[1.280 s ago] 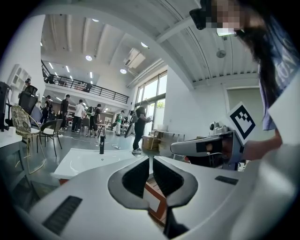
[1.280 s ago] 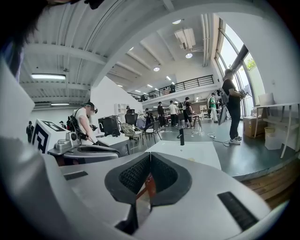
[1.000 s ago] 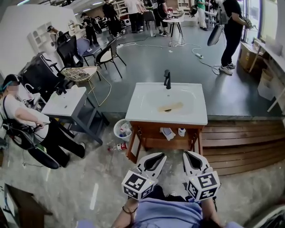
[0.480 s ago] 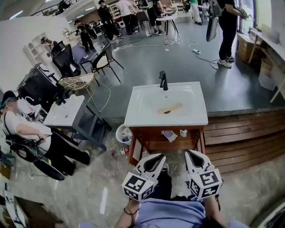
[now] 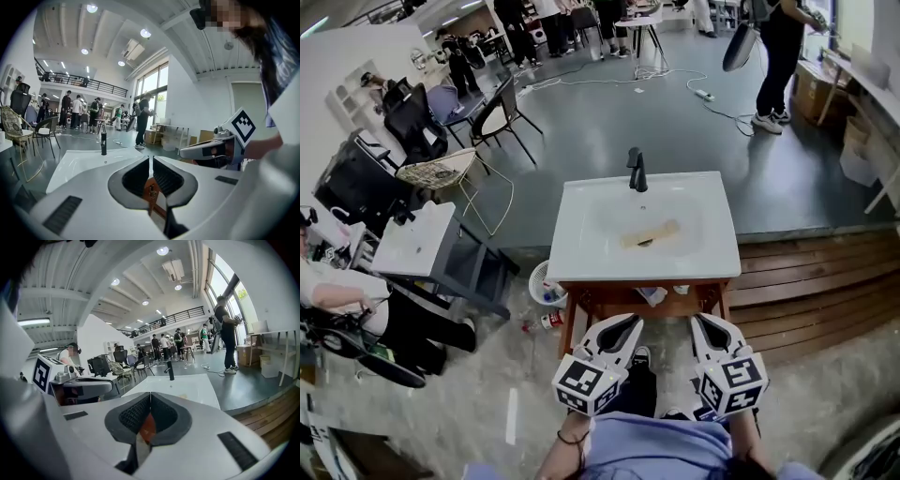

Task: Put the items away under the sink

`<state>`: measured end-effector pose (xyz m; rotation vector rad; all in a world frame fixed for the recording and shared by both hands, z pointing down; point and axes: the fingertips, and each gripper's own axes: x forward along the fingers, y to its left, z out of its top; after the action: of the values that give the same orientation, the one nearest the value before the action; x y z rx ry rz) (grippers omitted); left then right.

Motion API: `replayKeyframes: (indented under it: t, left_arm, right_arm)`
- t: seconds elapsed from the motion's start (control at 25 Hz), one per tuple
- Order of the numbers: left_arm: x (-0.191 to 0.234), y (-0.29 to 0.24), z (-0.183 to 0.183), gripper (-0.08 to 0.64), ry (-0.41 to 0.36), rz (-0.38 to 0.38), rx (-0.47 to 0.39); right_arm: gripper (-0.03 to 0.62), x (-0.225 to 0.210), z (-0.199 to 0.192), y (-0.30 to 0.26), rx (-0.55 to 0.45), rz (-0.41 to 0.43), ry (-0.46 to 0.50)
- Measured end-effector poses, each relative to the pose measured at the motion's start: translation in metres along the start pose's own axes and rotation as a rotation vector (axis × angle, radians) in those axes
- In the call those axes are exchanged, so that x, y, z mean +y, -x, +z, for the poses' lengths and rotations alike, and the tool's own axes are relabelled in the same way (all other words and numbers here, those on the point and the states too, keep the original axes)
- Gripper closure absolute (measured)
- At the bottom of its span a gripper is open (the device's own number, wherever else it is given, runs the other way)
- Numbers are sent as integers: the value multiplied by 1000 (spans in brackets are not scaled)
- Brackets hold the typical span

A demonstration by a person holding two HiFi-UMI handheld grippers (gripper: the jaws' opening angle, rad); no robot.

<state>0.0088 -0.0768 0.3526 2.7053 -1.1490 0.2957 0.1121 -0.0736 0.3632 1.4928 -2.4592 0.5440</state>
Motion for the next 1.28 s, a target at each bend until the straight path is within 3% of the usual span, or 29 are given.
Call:
replayKeyframes:
  t: [0.48, 0.84, 1.0, 1.16, 1.28]
  left_arm:
    - [126, -66, 4, 540, -9, -55, 61]
    - [178, -109, -22, 538, -20, -199, 165]
    - [202, -139, -34, 537, -79, -257, 227]
    - [218, -167, -46, 521, -216, -339, 289]
    - [228, -190, -56, 502, -267, -389, 321]
  right_arm:
    - [577, -30, 30, -111, 63, -70, -32]
    - [577, -36, 30, -171, 118, -111, -51]
    - [577, -41, 29, -190, 136, -133, -64]
    - [577, -48, 24, -203, 159, -153, -72]
    - [577, -53, 18, -210, 184, -164, -75]
